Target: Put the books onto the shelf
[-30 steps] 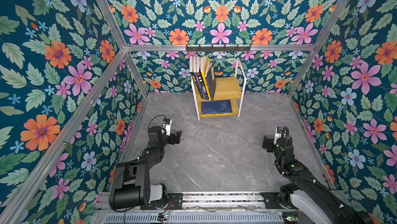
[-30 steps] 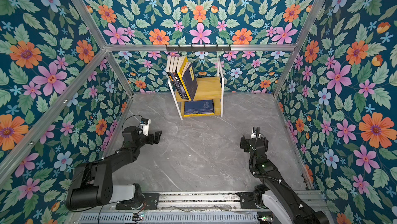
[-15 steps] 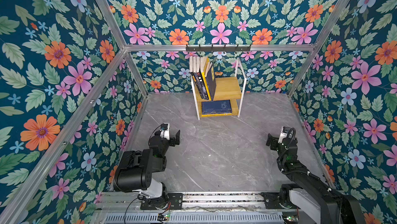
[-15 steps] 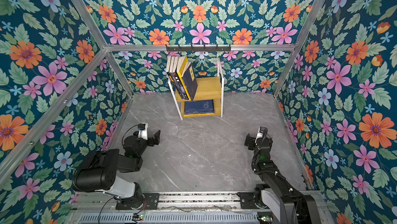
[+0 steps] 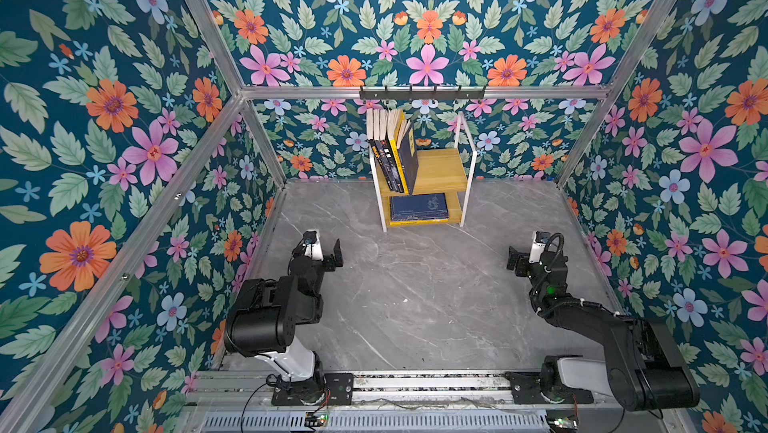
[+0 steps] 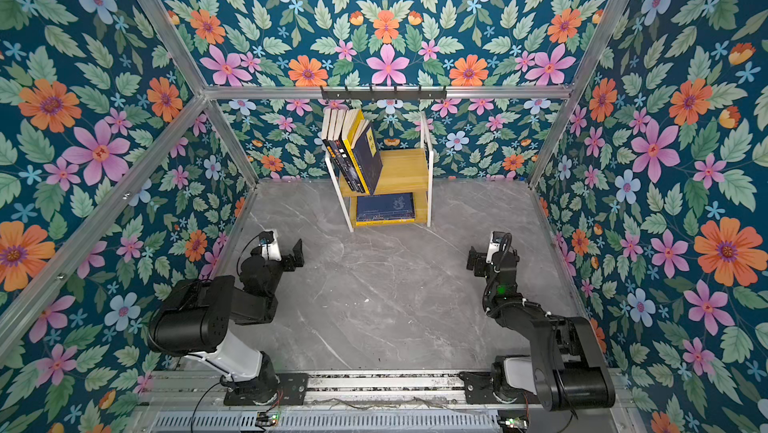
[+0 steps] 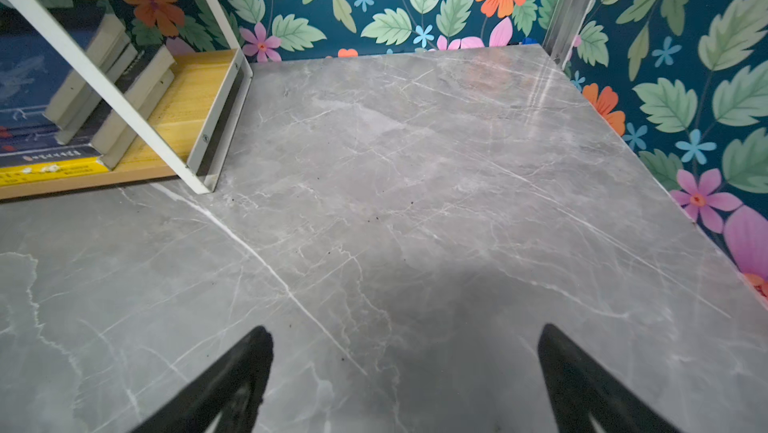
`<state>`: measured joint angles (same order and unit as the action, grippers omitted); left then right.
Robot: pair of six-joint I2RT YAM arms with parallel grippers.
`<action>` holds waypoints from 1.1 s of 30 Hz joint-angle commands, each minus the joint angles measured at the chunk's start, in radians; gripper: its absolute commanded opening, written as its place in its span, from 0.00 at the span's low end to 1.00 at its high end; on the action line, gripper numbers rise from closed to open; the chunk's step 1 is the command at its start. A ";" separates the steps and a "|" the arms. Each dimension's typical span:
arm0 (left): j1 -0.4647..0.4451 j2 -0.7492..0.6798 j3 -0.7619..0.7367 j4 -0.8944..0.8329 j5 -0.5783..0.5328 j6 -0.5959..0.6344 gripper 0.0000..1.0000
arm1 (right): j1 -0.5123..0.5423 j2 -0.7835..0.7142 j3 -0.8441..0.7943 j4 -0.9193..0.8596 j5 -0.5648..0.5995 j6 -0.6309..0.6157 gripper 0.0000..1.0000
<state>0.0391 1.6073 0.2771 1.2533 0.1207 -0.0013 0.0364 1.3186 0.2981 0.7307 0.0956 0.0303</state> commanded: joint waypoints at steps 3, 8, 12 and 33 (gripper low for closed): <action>-0.002 0.000 0.003 -0.011 -0.033 -0.016 1.00 | 0.000 0.077 -0.016 0.178 -0.020 -0.032 0.99; -0.002 -0.001 0.004 -0.011 -0.036 -0.014 1.00 | -0.003 0.147 -0.044 0.320 0.012 -0.024 0.99; -0.008 0.000 0.008 -0.018 -0.049 -0.013 1.00 | -0.077 0.134 0.006 0.184 -0.088 0.038 0.99; -0.025 0.000 0.012 -0.030 -0.081 -0.005 1.00 | -0.096 0.116 0.009 0.148 -0.120 0.040 0.99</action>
<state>0.0143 1.6073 0.2874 1.2110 0.0471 -0.0086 -0.0601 1.4368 0.3054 0.8684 -0.0227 0.0711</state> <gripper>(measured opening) 0.998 0.986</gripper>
